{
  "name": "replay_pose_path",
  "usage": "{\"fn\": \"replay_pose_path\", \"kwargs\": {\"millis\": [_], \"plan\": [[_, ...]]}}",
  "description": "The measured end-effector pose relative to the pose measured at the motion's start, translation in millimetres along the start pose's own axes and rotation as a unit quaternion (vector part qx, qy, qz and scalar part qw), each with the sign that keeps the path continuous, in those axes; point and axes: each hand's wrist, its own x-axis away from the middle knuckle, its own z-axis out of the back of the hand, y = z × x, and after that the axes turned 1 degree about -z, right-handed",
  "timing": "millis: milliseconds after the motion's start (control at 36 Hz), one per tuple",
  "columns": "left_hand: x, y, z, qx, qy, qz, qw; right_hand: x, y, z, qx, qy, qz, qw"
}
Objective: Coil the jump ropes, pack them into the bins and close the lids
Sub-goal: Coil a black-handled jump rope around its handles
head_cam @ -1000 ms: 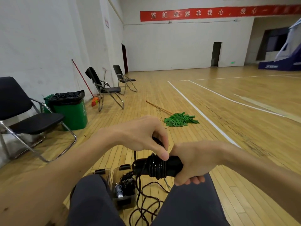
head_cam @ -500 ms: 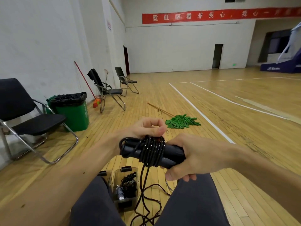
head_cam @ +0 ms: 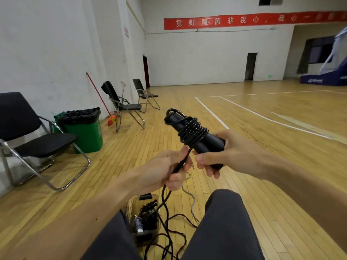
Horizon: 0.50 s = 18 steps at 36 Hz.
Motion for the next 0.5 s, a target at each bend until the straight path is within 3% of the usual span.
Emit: {"fn": "replay_pose_path", "kwargs": {"millis": [167, 278, 361, 417, 500], "plan": [[1, -8, -3, -0.057, 0.022, 0.028, 0.998, -5, 8, -1, 0.017, 0.059, -0.016, 0.998], [4, -15, -4, -0.155, 0.029, 0.057, 0.986, -10, 13, 6, 0.004, 0.116, -0.036, 0.993], [7, -14, -7, -0.223, 0.046, 0.06, 0.972, -12, 21, 10, 0.067, 0.132, -0.058, 0.987], [8, -12, -10, -0.313, 0.062, 0.032, 0.947, -13, 31, 11, 0.119, 0.136, -0.081, 0.98], [10, -7, -21, -0.485, 0.08, 0.004, 0.871, -20, 45, 7, 0.153, 0.13, -0.115, 0.973]]}}
